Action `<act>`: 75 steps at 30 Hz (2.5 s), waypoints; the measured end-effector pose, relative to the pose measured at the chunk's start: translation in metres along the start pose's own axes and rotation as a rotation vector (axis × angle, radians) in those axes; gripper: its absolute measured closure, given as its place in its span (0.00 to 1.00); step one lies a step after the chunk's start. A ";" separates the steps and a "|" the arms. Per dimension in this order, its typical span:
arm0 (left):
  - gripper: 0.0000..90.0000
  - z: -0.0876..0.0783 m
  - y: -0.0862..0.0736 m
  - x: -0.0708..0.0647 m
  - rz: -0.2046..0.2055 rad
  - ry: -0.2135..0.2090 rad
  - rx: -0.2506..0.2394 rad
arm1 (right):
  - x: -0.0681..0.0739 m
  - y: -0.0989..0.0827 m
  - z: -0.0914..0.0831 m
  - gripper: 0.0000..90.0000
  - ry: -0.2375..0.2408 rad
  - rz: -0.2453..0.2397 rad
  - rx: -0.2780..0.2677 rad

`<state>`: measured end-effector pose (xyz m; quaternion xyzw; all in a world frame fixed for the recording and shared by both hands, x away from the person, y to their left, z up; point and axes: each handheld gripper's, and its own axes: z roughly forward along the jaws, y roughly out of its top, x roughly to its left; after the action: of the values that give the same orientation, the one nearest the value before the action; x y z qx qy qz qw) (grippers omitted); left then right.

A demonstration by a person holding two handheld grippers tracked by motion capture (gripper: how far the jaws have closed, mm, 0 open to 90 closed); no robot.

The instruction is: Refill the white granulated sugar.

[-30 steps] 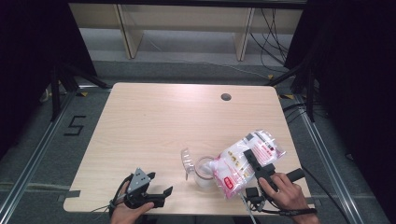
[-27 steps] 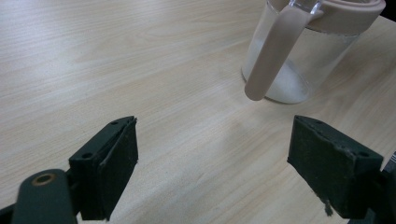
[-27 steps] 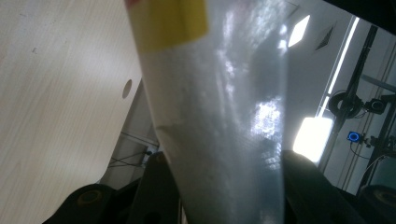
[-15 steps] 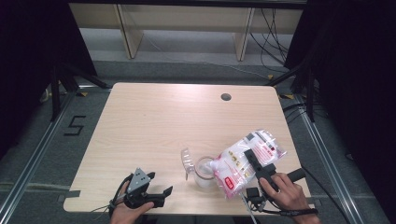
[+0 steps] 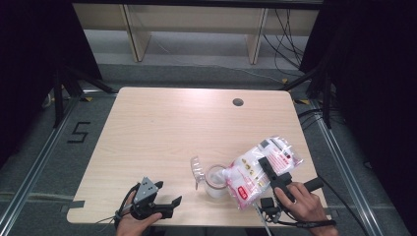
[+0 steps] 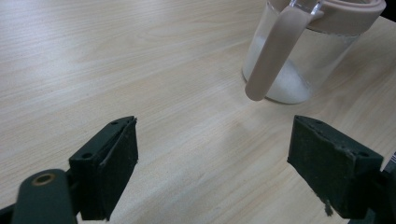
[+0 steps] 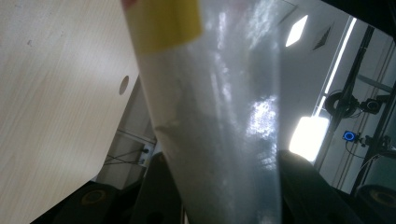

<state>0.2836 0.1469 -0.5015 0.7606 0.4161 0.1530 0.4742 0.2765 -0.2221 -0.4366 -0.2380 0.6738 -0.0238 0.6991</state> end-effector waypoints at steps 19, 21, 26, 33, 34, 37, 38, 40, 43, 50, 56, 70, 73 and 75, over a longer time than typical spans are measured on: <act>0.17 -0.001 0.000 0.000 0.005 0.001 0.002 | -0.002 -0.001 -0.001 0.83 -0.005 -0.006 0.000; 0.17 0.000 0.000 0.000 -0.002 0.002 -0.003 | -0.002 -0.002 -0.001 0.83 0.001 -0.015 0.008; 0.17 0.000 0.000 0.000 -0.001 0.003 -0.001 | -0.003 -0.002 -0.001 0.83 0.006 -0.018 0.007; 0.17 -0.001 0.000 0.000 0.002 0.000 0.001 | -0.003 -0.002 -0.001 0.83 0.000 -0.017 0.001; 0.17 -0.001 0.000 0.000 0.003 0.002 0.002 | -0.003 -0.002 -0.002 0.83 0.001 -0.019 0.005; 0.17 -0.001 0.001 0.001 0.009 0.001 0.001 | -0.003 -0.002 -0.002 0.84 -0.005 -0.008 0.003; 0.17 0.000 0.000 0.000 -0.004 0.003 -0.004 | -0.004 -0.003 -0.002 0.84 -0.002 -0.012 0.005; 0.17 -0.001 0.000 0.000 0.003 0.001 0.002 | -0.004 -0.003 -0.002 0.84 -0.001 -0.012 0.006; 0.17 -0.001 0.001 0.001 0.018 0.003 0.000 | -0.004 -0.003 -0.002 0.84 -0.008 -0.011 0.003; 0.17 -0.001 0.000 0.000 0.005 0.001 0.001 | -0.005 -0.004 -0.002 0.84 -0.010 -0.015 0.006; 0.17 -0.001 0.000 0.000 0.004 0.002 0.003 | -0.005 -0.004 -0.002 0.85 -0.010 -0.015 0.005; 0.17 -0.001 0.000 0.000 0.010 0.002 0.003 | -0.006 -0.004 -0.002 0.86 -0.005 -0.022 0.002; 0.17 -0.001 0.001 0.001 0.020 0.003 0.001 | -0.005 -0.004 -0.003 0.86 -0.009 -0.016 0.000; 0.17 -0.001 0.001 0.001 0.021 0.003 0.003 | -0.006 -0.004 -0.003 0.86 -0.010 -0.015 0.000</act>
<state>0.2840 0.1483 -0.5004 0.7655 0.4089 0.1585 0.4708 0.2743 -0.2243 -0.4299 -0.2434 0.6683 -0.0279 0.7024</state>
